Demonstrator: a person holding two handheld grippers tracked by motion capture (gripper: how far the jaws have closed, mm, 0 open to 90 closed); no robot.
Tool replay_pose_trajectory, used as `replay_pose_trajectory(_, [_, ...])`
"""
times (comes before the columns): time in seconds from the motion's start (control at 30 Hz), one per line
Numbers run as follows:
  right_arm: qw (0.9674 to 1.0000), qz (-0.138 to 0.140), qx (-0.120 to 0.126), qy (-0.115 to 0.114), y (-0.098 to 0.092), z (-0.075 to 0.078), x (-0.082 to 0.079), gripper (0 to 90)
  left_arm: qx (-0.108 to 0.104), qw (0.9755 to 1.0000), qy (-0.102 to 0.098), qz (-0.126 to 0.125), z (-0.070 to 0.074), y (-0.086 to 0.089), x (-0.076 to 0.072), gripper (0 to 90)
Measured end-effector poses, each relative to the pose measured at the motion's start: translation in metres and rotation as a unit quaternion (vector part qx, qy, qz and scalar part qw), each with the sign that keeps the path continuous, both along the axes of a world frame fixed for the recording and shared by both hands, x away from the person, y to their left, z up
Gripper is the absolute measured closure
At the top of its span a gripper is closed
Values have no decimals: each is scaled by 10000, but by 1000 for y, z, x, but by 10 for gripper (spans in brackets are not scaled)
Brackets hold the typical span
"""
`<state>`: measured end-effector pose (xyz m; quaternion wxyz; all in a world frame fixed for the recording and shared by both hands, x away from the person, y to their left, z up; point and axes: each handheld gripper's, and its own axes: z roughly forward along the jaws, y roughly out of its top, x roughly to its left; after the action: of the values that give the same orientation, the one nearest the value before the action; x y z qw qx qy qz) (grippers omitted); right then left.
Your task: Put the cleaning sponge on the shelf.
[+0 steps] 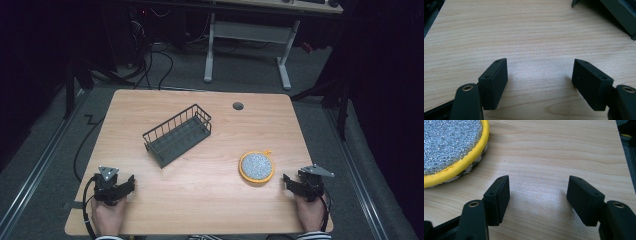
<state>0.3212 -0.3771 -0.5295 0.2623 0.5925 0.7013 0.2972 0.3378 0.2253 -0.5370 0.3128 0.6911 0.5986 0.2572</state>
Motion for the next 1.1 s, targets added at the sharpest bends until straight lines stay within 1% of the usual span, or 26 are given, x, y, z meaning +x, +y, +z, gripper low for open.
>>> replay_pose_trajectory(0.03, [10000,6,4,1,0,0,0,352,-3,10000,5,-44,0,-1,1,279])
replay_pose_trajectory(0.13, [10000,13,-2,-1,0,0,0,353,25,9998,68,-177,-1,-2,3,198])
replay_pose_trajectory(0.2, [10000,9,-2,-1,0,0,0,353,26,9998,86,-187,-1,-3,4,174])
replay_pose_trajectory(0.43, [10000,7,-5,-3,1,0,0,353,11,9998,78,-169,-1,-3,4,173])
replay_pose_trajectory(0.63, [10000,64,-17,-1,1,0,0,339,12,9997,81,-240,-1,-4,4,175])
replay_pose_trajectory(0.73, [10000,74,-14,7,1,0,0,337,17,9993,81,-367,-1,-3,5,175])
replay_pose_trajectory(0.87, [10000,75,-13,8,1,0,0,337,11,9992,82,-386,-1,-3,6,175])
replay_pose_trajectory(0.93, [10000,73,-13,8,1,0,0,336,-45,9992,83,-378,0,-4,7,185])
replay_pose_trajectory(1.03, [10000,72,-12,9,1,0,0,336,-228,9990,64,-390,1,-3,7,220])
replay_pose_trajectory(1.1, [10000,73,-12,9,1,0,0,336,-309,9988,45,-381,1,-2,7,236])
